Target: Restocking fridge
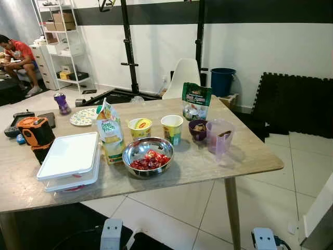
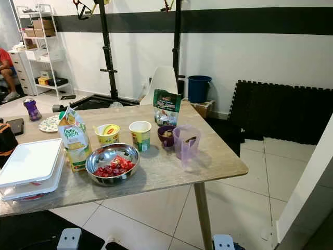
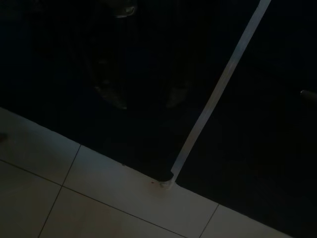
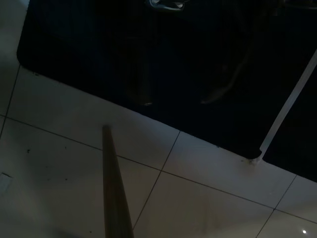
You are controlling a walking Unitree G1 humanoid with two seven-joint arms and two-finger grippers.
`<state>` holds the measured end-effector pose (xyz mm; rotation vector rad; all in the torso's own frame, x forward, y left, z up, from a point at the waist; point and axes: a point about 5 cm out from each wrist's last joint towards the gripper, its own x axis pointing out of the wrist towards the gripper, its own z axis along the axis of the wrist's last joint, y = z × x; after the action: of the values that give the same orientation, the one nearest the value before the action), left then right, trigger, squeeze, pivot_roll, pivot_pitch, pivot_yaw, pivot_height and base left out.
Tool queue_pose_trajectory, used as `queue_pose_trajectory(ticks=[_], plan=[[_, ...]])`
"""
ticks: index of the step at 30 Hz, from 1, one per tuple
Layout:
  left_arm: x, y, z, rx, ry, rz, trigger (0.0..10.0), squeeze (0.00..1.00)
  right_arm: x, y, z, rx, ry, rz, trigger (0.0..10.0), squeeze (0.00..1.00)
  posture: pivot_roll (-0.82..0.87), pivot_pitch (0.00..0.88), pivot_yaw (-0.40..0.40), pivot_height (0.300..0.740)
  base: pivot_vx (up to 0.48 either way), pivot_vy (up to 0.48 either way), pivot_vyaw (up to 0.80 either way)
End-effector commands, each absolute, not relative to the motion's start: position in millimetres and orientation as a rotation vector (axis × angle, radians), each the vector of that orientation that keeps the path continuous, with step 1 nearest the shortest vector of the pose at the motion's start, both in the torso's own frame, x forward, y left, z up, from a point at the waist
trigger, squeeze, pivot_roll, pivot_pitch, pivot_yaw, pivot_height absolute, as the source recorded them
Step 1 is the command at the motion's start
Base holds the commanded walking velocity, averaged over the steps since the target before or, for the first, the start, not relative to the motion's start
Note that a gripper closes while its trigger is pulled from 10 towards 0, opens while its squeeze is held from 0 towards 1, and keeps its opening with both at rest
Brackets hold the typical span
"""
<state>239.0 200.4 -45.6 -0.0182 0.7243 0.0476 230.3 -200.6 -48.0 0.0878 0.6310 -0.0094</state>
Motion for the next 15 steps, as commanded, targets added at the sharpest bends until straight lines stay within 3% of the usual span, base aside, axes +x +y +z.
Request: queue_pose_trajectory(ticks=[1,2,3,4,5,15], plan=[[236,199,-48,-0.007,0.738,0.045,8.3,1.0,227,-201,-50,0.074,0.648,-0.007,0.9,0.0,0.02,0.021,0.039,0.74,0.0,0.0,0.0],[236,199,-48,-0.007,0.738,0.045,8.3,1.0,227,-201,-50,0.074,0.648,-0.007,0.9,0.0,0.02,0.021,0.039,0.74,0.0,0.0,0.0],[237,199,-48,-0.005,0.738,0.045,10.0,1.0,228,-201,-50,0.071,0.648,-0.005,10.0,0.64,0.02,0.024,0.046,0.74,0.0,0.0,0.0],[237,201,-47,-0.003,0.738,0.046,10.0,1.0,229,-200,-49,0.068,0.645,0.0,10.0,0.77,0.02,0.025,0.051,0.74,0.0,0.0,0.0],[238,202,-46,0.003,0.738,0.049,10.0,1.0,230,-198,-49,0.073,0.64,0.003,10.0,1.0,0.03,0.024,0.058,0.74,0.0,0.0,0.0],[240,215,-42,0.014,0.721,0.09,10.0,1.0,235,-194,-47,0.082,0.628,0.0,10.0,1.0,0.05,0.057,0.03,0.74,0.0,0.0,0.0]])
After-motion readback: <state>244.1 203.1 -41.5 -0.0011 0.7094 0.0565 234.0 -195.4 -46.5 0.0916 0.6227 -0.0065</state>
